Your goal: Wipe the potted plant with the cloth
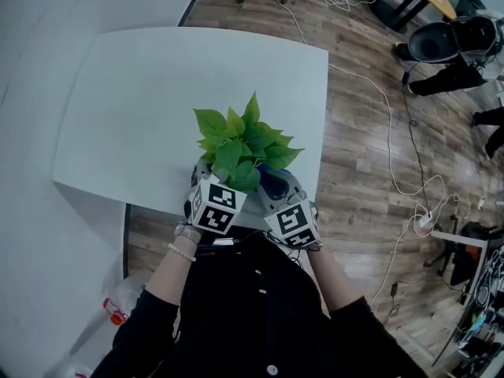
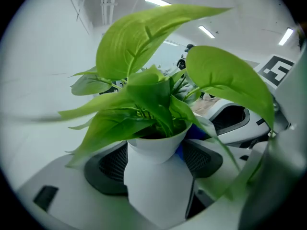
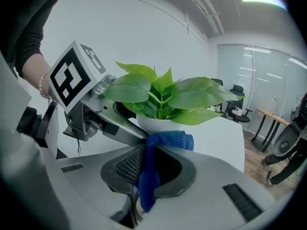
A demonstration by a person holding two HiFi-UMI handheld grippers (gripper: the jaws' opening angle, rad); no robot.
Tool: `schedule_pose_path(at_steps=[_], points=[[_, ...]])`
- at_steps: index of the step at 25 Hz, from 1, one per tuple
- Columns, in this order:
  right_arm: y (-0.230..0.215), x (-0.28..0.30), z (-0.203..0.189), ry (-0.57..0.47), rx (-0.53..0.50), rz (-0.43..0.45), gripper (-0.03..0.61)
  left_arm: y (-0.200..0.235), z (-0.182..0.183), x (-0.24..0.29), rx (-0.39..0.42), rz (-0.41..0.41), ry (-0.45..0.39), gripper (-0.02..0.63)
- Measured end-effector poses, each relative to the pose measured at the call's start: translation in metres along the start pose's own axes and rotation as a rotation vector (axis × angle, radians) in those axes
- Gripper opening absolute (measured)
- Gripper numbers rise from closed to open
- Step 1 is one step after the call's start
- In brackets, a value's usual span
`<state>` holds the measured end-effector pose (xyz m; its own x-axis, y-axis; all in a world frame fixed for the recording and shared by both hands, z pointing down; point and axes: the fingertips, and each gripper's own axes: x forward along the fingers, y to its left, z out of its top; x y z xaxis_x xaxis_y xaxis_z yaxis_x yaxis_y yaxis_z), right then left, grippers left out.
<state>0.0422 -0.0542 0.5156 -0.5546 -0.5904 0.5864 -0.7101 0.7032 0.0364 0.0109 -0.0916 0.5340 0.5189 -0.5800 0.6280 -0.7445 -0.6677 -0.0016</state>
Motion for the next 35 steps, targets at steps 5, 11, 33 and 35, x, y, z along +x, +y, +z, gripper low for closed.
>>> schedule_pose_path(at_steps=[5, 11, 33, 35], points=[[-0.01, -0.015, 0.005, -0.023, 0.058, -0.037, 0.075, -0.003, 0.007, -0.011, 0.013, -0.002, -0.011, 0.364], [-0.028, -0.045, 0.001, -0.013, 0.126, -0.137, 0.075, 0.009, 0.005, -0.047, 0.013, 0.011, -0.034, 0.364], [-0.044, -0.159, 0.104, -0.286, -0.018, -0.261, 0.075, 0.014, 0.134, -0.187, 0.236, 0.238, -0.37, 0.023], [-0.044, -0.165, 0.117, -0.316, -0.01, -0.261, 0.075, 0.012, 0.139, -0.196, 0.209, 0.265, -0.379, 0.02]])
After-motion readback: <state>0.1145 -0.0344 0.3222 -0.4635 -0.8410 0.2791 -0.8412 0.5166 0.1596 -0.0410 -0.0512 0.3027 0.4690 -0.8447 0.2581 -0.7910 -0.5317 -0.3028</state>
